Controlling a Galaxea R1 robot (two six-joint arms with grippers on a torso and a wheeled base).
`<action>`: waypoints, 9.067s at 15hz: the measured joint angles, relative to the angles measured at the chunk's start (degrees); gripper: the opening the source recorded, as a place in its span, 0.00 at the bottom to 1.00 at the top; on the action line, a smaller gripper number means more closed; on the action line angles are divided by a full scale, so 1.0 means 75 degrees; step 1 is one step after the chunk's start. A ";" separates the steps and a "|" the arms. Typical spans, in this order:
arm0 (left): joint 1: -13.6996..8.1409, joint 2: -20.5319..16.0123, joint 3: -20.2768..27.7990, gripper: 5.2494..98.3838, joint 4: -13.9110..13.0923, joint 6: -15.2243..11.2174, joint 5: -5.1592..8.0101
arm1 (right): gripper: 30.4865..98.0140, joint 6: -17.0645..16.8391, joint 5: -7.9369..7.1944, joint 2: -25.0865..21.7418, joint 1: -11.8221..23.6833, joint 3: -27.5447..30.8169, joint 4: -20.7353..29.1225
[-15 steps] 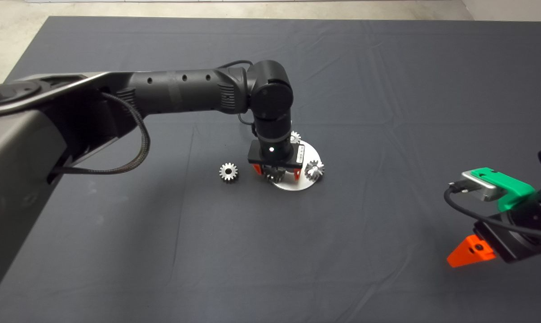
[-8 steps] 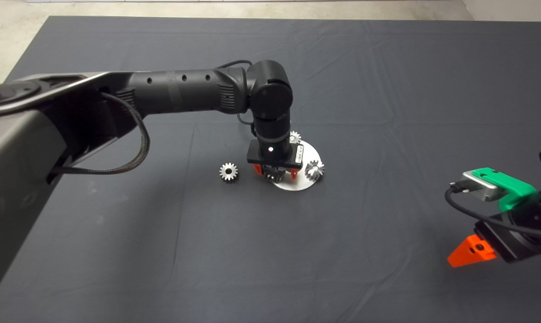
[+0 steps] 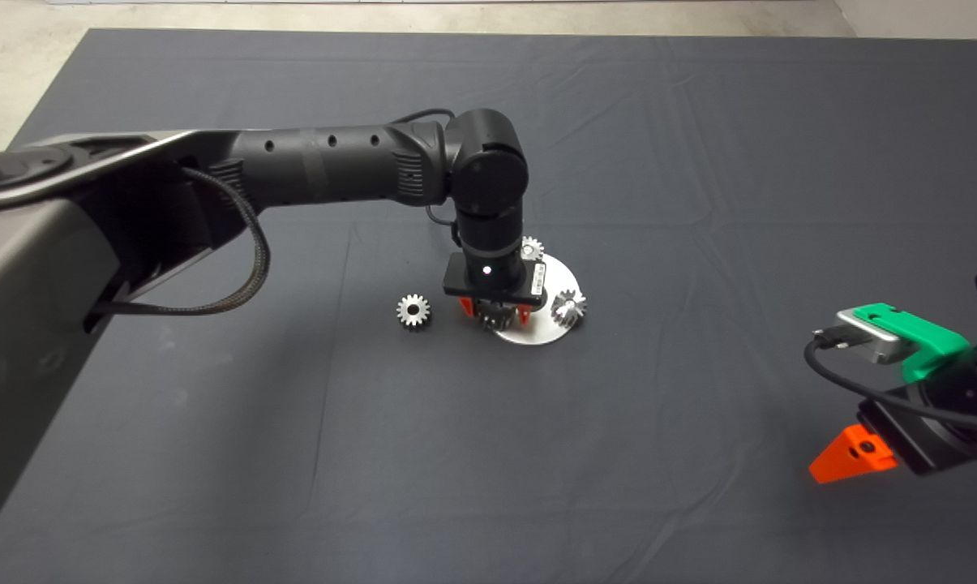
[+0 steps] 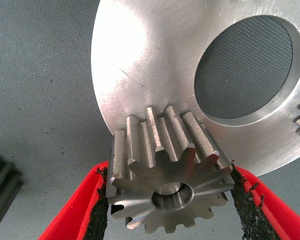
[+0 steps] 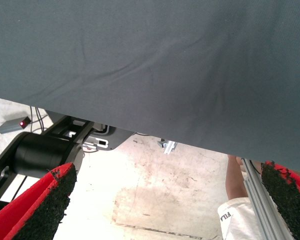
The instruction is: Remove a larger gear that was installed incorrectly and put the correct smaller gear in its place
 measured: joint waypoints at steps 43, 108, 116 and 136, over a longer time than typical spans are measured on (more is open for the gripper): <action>-0.0664 -0.0102 0.0453 0.41 -0.0034 -0.0517 0.0492 | 1.00 0.0000 0.0003 0.0000 0.0000 0.0005 0.0000; 0.0584 -0.3979 0.5759 0.72 0.3401 -0.3150 0.0819 | 1.00 0.0003 0.0011 -0.0021 0.0021 0.0122 0.0000; -0.0078 -0.3172 0.5022 0.83 0.2942 -0.3153 0.0822 | 1.00 0.0003 0.0003 -0.0044 0.0018 0.0158 0.0000; -0.0107 -0.2370 0.3418 0.99 0.2581 -0.3142 0.0796 | 1.00 0.0000 0.0011 -0.0047 0.0021 0.0229 0.0024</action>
